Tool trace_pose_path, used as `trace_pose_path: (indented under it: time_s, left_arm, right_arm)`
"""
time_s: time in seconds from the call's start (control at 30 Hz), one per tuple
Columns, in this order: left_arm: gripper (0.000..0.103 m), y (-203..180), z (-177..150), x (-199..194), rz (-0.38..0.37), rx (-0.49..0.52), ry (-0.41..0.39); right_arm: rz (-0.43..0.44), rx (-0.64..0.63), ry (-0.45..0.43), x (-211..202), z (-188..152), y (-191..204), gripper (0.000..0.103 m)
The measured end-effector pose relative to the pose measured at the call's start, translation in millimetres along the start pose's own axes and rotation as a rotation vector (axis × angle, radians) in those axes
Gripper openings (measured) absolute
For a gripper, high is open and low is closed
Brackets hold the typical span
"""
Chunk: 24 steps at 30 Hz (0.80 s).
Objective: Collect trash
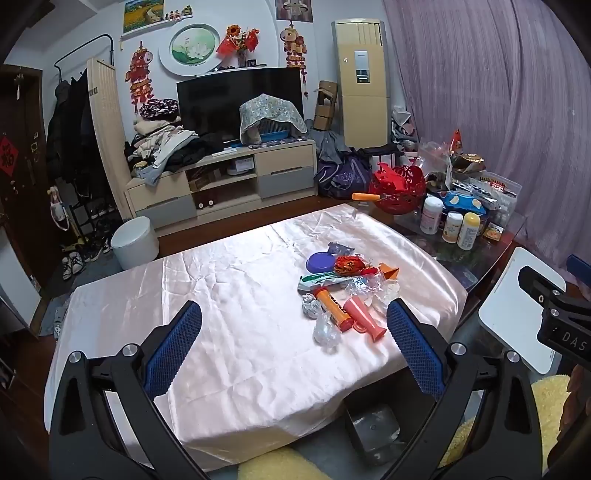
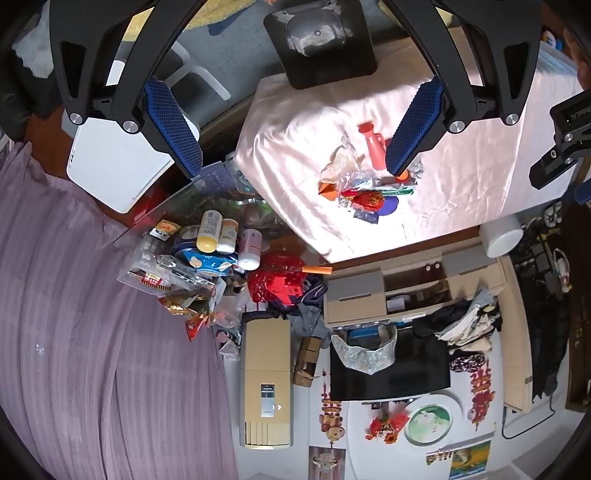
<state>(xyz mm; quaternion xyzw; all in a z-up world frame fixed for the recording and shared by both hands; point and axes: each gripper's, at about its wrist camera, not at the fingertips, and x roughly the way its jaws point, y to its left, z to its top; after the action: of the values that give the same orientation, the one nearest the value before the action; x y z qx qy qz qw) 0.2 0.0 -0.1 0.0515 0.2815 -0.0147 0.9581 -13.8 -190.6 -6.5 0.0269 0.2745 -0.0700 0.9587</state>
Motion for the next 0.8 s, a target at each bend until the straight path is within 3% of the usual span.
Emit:
trace_pose_path:
  time_s: [0.8]
  left_arm:
    - [0.095,-0.5,-0.1,-0.7,0.002,-0.001,-0.013]
  right_arm:
    - [-0.003,0.001,-0.001,-0.1,2.6,-1.4,0.100]
